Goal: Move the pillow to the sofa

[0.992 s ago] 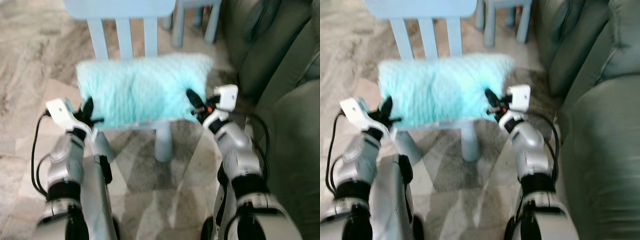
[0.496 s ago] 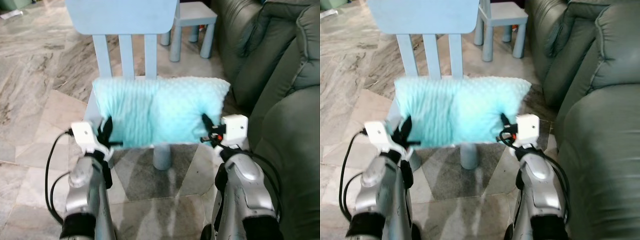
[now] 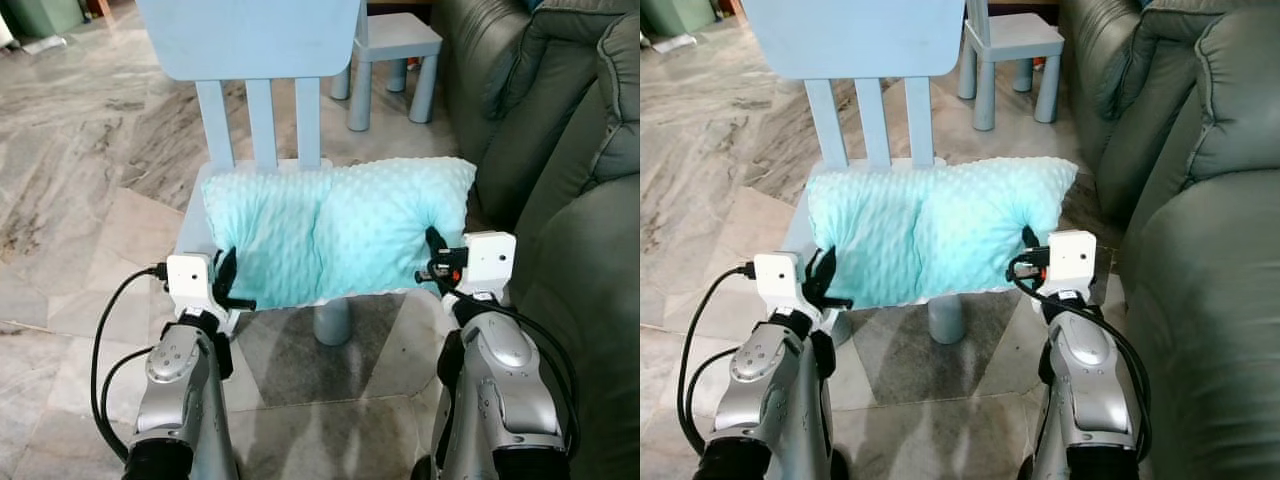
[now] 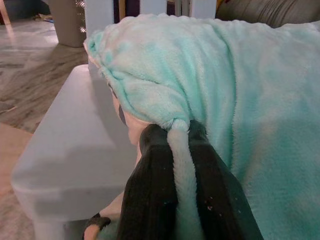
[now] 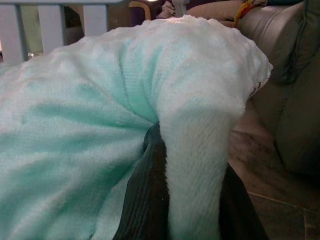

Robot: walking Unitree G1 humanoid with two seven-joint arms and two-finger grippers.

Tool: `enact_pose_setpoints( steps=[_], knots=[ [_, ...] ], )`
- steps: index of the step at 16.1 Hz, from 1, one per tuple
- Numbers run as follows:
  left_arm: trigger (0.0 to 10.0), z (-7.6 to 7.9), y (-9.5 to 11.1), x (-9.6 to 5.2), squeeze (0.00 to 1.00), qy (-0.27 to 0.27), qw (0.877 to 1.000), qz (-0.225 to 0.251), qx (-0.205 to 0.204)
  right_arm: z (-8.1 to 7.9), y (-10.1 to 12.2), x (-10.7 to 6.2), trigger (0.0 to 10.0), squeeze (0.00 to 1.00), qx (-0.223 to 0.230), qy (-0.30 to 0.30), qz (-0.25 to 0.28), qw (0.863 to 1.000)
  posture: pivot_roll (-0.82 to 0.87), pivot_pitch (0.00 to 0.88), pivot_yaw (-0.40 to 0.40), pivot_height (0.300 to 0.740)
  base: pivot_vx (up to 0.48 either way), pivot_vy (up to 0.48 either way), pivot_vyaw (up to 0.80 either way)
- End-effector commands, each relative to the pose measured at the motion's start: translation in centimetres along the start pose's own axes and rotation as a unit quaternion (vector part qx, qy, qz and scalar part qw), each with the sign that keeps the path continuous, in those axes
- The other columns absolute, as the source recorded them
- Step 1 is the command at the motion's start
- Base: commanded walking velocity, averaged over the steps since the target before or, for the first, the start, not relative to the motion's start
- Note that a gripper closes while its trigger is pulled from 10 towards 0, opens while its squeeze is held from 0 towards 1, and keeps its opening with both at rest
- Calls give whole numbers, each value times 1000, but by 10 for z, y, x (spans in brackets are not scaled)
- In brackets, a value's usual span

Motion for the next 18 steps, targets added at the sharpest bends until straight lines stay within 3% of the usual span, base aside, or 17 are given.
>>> enact_pose_setpoints(
  steps=[1,14,18],
  knots=[
    [10000,1,7,4,0,-1,1000,6,9,-2,9,-1,10000,0,4,-1,15,1000,-123,0,45,306,0,0,0],
    [10000,6,4,6,0,-11,1000,-3,8,-1,11,0,10000,0,19,-11,11,1000,-130,0,58,306,0,0,0],
    [10000,6,4,7,0,-13,1000,-4,10,-1,11,0,10000,0,22,-11,10,1000,-132,0,62,359,0,0,0]
  ],
)
Point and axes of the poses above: a point about 5 cm out from each wrist's last joint towards the gripper, its own x axis pointing out of the wrist towards the gripper, its own y axis along the axis of the wrist's last joint, z = x × y, the point moved 4 cm from there along x, pointing out of the wrist towards the gripper, and after that the axes turned 5 degrees about x, right-handed, at the moved point
